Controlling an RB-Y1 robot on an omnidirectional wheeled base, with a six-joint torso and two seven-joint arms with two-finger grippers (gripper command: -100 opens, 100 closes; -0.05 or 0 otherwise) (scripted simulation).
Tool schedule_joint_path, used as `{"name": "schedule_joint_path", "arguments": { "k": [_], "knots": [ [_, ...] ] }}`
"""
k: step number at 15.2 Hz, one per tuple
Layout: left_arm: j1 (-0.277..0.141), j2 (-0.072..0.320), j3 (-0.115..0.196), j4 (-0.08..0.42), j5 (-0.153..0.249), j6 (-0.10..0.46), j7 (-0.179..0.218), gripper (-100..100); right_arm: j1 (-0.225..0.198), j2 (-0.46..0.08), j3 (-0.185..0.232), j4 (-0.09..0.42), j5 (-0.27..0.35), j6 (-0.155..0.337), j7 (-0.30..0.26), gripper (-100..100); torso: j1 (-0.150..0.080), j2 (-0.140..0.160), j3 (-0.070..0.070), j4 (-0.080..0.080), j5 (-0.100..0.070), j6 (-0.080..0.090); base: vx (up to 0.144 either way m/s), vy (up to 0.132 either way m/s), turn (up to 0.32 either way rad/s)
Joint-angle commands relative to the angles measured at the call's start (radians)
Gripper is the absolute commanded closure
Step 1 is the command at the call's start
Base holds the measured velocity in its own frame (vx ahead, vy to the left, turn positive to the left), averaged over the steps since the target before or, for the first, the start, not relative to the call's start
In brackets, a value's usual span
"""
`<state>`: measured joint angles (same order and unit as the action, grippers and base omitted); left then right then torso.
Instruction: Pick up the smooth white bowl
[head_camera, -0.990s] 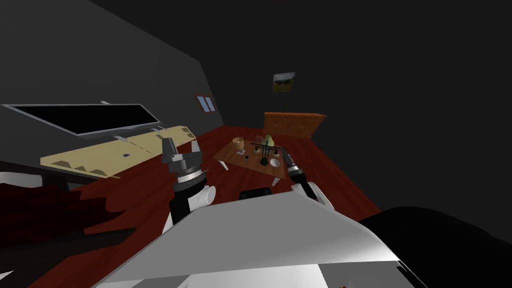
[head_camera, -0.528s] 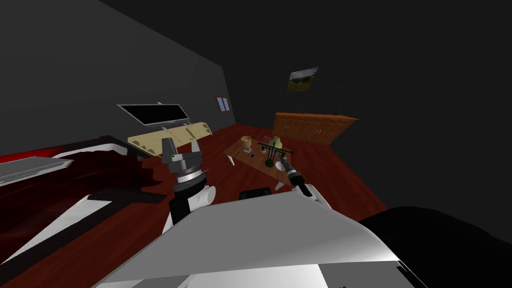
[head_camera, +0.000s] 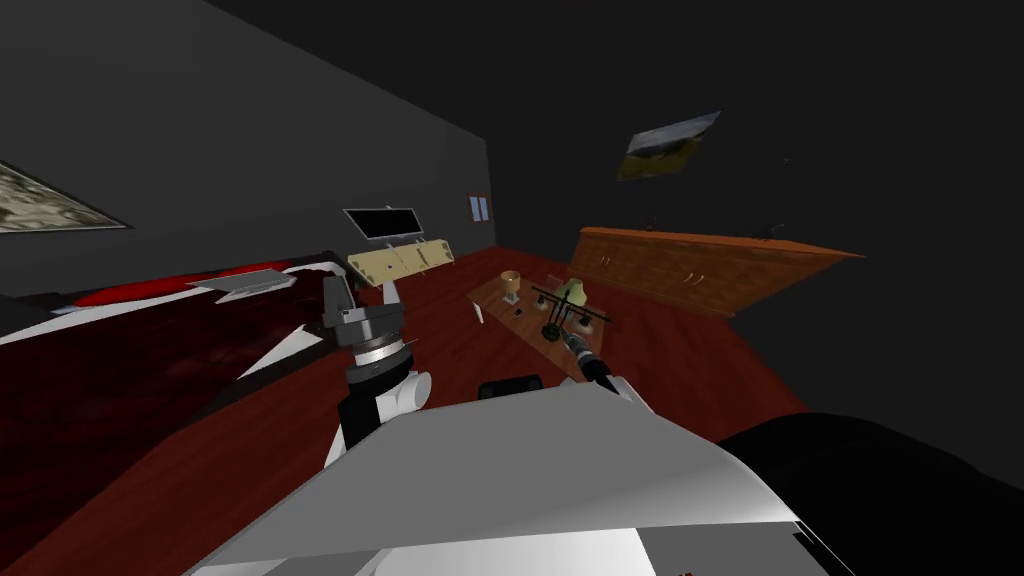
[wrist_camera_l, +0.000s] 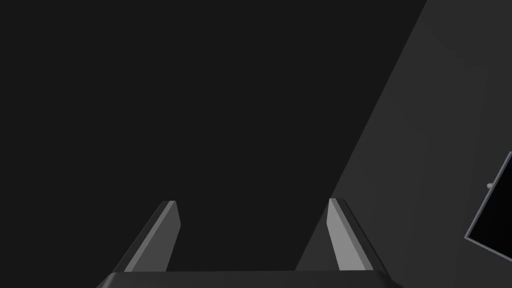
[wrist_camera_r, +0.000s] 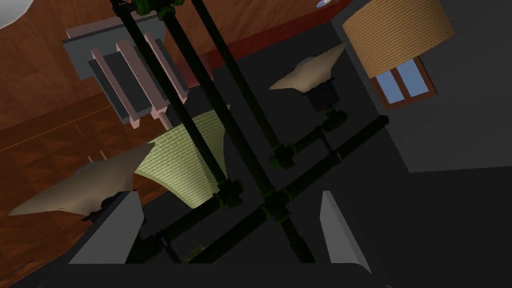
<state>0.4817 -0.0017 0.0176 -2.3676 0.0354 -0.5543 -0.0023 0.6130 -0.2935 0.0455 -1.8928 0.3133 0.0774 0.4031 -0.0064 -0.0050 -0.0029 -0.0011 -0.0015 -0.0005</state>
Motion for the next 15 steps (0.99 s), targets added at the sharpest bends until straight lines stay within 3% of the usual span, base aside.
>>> {"name": "schedule_joint_path", "arguments": {
  "k": [1, 2, 3, 5, 8, 10, 11, 12, 13, 15],
  "knots": [
    [0.0, 0.0, 0.0, 0.0, 0.0, 0.0, 0.0, 0, 0.002, 0.008, -0.005, 0.05, 0.012, -0.011, 0.027, -100, 0.0, 0.0, 0.0, 0.0, 0.0, 0.0, 0.001, -0.042, 0.202],
    [0.0, 0.0, 0.0, 0.0, 0.0, 0.0, 0.0, 0, 0.002, 0.008, -0.005, 0.061, 0.012, -0.011, 0.027, -100, 0.001, 0.0, 0.0, 0.0, 0.0, 0.001, 0.0, -0.023, 0.036],
    [0.0, 0.0, 0.0, 0.0, 0.0, 0.0, 0.0, 0, 0.004, 0.004, -0.003, 0.083, 0.031, 0.028, 0.067, -100, 0.002, 0.0, 0.0, 0.0, 0.0, 0.001, -0.001, -0.017, 0.297],
    [0.0, 0.0, 0.0, 0.0, 0.0, 0.0, 0.0, 0, 0.004, 0.004, -0.003, 0.106, 0.031, 0.028, 0.067, -100, 0.002, 0.0, 0.0, 0.0, 0.001, 0.0, -0.001, -0.029, 0.275],
    [0.0, 0.0, 0.0, 0.0, 0.0, 0.0, 0.0, 0, 0.006, -0.002, 0.003, 0.177, 0.067, 0.107, 0.14, -100, 0.001, -0.001, 0.0, 0.0, 0.0, 0.0, 0.001, -0.043, 0.378],
    [0.0, 0.0, 0.0, 0.0, 0.0, 0.0, 0.0, 0, 0.006, -0.002, 0.003, 0.198, 0.067, 0.107, 0.145, -100, 0.001, -0.001, 0.0, 0.0, 0.0, 0.0, 0.0, -0.042, 0.236],
    [0.0, 0.0, 0.0, 0.0, 0.0, 0.0, 0.0, 0, 0.006, -0.005, 0.006, 0.234, 0.082, 0.146, 0.184, -100, 0.002, -0.001, 0.0, 0.0, 0.0, 0.001, 0.005, -0.03, 0.271],
    [0.0, 0.0, 0.0, 0.0, 0.0, 0.0, 0.0, 0, 0.006, -0.005, 0.006, 0.246, 0.082, 0.146, 0.184, -100, 0.002, -0.001, -0.001, 0.0, 0.0, 0.0, 0.007, -0.034, 0.331],
    [0.0, 0.0, 0.0, 0.0, 0.0, 0.0, 0.0, 0, 0.006, -0.008, 0.009, 0.277, 0.097, 0.175, 0.22, -100, 0.002, -0.001, -0.001, 0.0, 0.0, 0.0, 0.012, -0.037, 0.404],
    [0.0, 0.0, 0.0, 0.0, 0.0, 0.0, 0.0, 0, 0.006, -0.008, 0.009, 0.293, 0.097, 0.184, 0.222, -100, 0.001, -0.002, -0.001, 0.0, 0.0, 0.0, 0.008, -0.044, 0.234]
  ]
}}
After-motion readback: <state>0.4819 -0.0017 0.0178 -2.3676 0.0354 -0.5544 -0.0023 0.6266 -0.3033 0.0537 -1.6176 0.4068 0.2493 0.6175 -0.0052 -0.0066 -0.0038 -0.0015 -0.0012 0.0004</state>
